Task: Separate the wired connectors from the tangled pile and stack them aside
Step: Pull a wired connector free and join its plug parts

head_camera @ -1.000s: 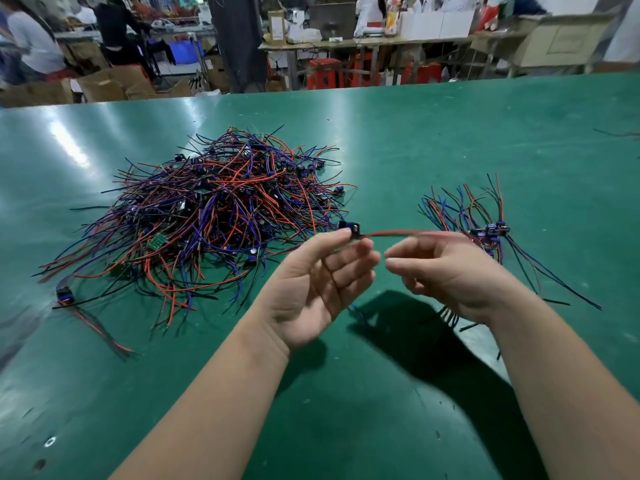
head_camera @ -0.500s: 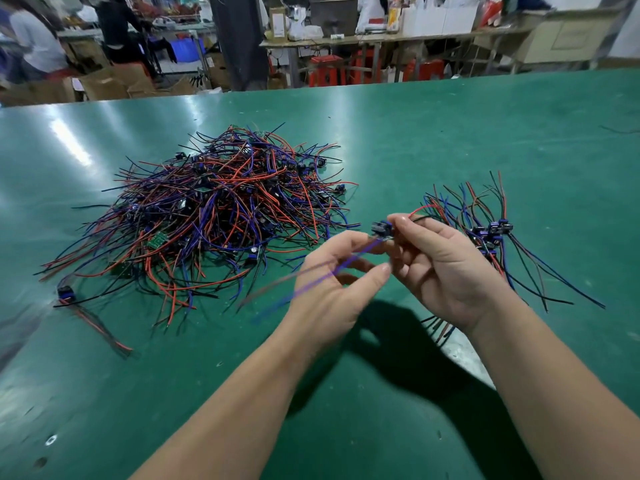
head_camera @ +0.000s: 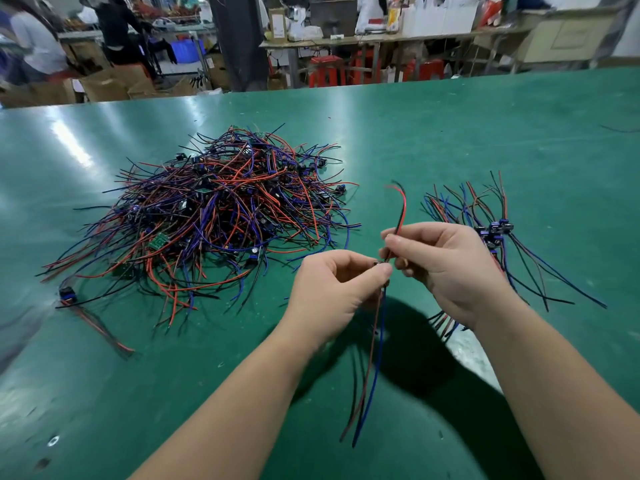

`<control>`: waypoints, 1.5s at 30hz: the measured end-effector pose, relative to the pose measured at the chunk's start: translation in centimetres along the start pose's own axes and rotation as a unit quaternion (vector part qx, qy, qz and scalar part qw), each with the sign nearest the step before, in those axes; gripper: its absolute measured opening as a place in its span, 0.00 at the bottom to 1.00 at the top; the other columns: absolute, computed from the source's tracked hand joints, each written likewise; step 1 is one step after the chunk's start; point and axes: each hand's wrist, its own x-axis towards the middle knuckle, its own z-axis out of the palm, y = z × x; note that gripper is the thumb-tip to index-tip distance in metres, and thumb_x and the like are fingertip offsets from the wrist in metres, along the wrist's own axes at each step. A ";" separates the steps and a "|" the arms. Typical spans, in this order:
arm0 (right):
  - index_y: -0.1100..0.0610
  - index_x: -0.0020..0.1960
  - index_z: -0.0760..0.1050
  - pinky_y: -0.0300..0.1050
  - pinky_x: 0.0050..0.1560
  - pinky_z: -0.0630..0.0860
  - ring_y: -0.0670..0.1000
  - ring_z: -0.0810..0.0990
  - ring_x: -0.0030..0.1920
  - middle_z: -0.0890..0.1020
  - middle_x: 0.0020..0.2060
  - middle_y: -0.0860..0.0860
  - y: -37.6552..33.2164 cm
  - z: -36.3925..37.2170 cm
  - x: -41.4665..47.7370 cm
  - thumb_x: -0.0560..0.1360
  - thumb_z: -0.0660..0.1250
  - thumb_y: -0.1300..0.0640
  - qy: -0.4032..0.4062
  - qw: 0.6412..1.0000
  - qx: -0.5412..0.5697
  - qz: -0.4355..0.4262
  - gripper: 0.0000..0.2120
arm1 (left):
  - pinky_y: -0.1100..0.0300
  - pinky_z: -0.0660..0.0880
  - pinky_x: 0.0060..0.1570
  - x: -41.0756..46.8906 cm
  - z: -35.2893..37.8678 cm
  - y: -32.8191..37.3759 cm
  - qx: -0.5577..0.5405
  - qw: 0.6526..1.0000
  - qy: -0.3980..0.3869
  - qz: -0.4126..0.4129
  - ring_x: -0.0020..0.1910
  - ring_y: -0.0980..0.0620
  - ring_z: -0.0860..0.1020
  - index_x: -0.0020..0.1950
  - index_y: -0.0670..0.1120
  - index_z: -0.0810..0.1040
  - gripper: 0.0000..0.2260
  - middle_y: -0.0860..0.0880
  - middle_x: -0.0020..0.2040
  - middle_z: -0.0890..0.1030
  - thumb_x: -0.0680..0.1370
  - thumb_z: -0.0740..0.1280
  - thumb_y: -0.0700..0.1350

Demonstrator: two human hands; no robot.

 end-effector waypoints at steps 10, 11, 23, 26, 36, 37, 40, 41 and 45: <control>0.58 0.43 0.77 0.31 0.29 0.73 0.44 0.80 0.29 0.83 0.29 0.50 -0.7 -4.0 1.5 0.75 0.64 0.68 0.129 0.980 0.134 0.064 0.07 | 0.66 0.74 0.30 -1.0 -0.7 0.4 0.081 0.962 -0.242 -0.099 0.29 0.55 0.77 0.36 0.45 0.82 0.05 0.47 0.34 0.82 0.72 0.74 0.39; 0.58 0.42 0.77 0.31 0.29 0.74 0.44 0.81 0.29 0.83 0.28 0.50 -0.8 -4.3 1.5 0.75 0.65 0.67 0.151 0.976 0.145 0.066 0.06 | 0.65 0.75 0.30 -1.0 -0.8 0.3 0.094 0.955 -0.258 -0.109 0.29 0.55 0.77 0.37 0.45 0.82 0.04 0.47 0.34 0.82 0.72 0.74 0.40; 0.53 0.45 0.68 0.37 0.30 0.70 0.46 0.75 0.27 0.75 0.36 0.52 -1.8 -5.6 1.9 0.79 0.58 0.64 0.366 0.913 0.162 -0.073 0.07 | 0.65 0.75 0.31 -0.9 -0.3 0.6 -0.019 0.984 -0.163 -0.066 0.31 0.55 0.80 0.40 0.45 0.81 0.03 0.47 0.37 0.83 0.73 0.72 0.41; 0.54 0.42 0.71 0.40 0.30 0.69 0.46 0.75 0.25 0.75 0.32 0.52 -1.9 -4.0 1.2 0.77 0.63 0.65 0.287 0.947 0.097 -0.109 0.09 | 0.64 0.76 0.29 -0.2 -0.4 1.0 -0.111 0.990 -0.082 -0.020 0.31 0.54 0.81 0.41 0.45 0.80 0.06 0.48 0.38 0.84 0.68 0.72 0.46; 0.53 0.41 0.80 0.35 0.38 0.73 0.47 0.77 0.33 0.80 0.38 0.51 1.5 0.8 -0.4 0.66 0.77 0.62 -0.011 0.917 -0.341 -0.208 0.08 | 0.59 0.81 0.35 0.9 -0.7 -0.6 -0.088 0.993 0.009 -0.083 0.36 0.53 0.82 0.40 0.43 0.81 0.12 0.45 0.38 0.84 0.79 0.63 0.47; 0.53 0.41 0.80 0.32 0.37 0.71 0.45 0.76 0.33 0.79 0.37 0.49 1.7 0.8 -0.3 0.66 0.77 0.62 0.005 0.913 -0.351 -0.206 0.09 | 0.58 0.81 0.38 0.9 -0.6 -0.7 -0.092 0.991 0.002 -0.093 0.38 0.52 0.83 0.42 0.43 0.81 0.13 0.45 0.39 0.84 0.80 0.62 0.48; 0.51 0.42 0.80 0.27 0.37 0.68 0.41 0.76 0.34 0.79 0.37 0.45 2.2 0.4 0.2 0.67 0.76 0.62 0.029 0.916 -0.353 -0.189 0.09 | 0.59 0.79 0.42 1.0 -0.3 -0.8 -0.093 0.990 -0.015 -0.102 0.41 0.50 0.82 0.45 0.44 0.81 0.14 0.48 0.40 0.84 0.81 0.59 0.49; 0.51 0.41 0.80 0.25 0.38 0.67 0.40 0.76 0.35 0.79 0.37 0.45 2.5 0.1 0.5 0.67 0.75 0.62 0.048 0.909 -0.367 -0.193 0.08 | 0.61 0.78 0.41 1.1 -0.2 -0.7 -0.091 0.990 -0.015 -0.103 0.40 0.51 0.81 0.46 0.45 0.80 0.14 0.49 0.40 0.84 0.81 0.59 0.50; 0.55 0.42 0.81 0.30 0.40 0.66 0.48 0.77 0.38 0.81 0.38 0.51 3.1 -1.9 1.9 0.66 0.70 0.65 0.154 0.866 -0.451 -0.154 0.08 | 0.65 0.75 0.38 1.2 -0.4 -0.6 -0.050 0.994 0.015 -0.099 0.38 0.57 0.82 0.47 0.47 0.80 0.11 0.52 0.41 0.85 0.81 0.60 0.50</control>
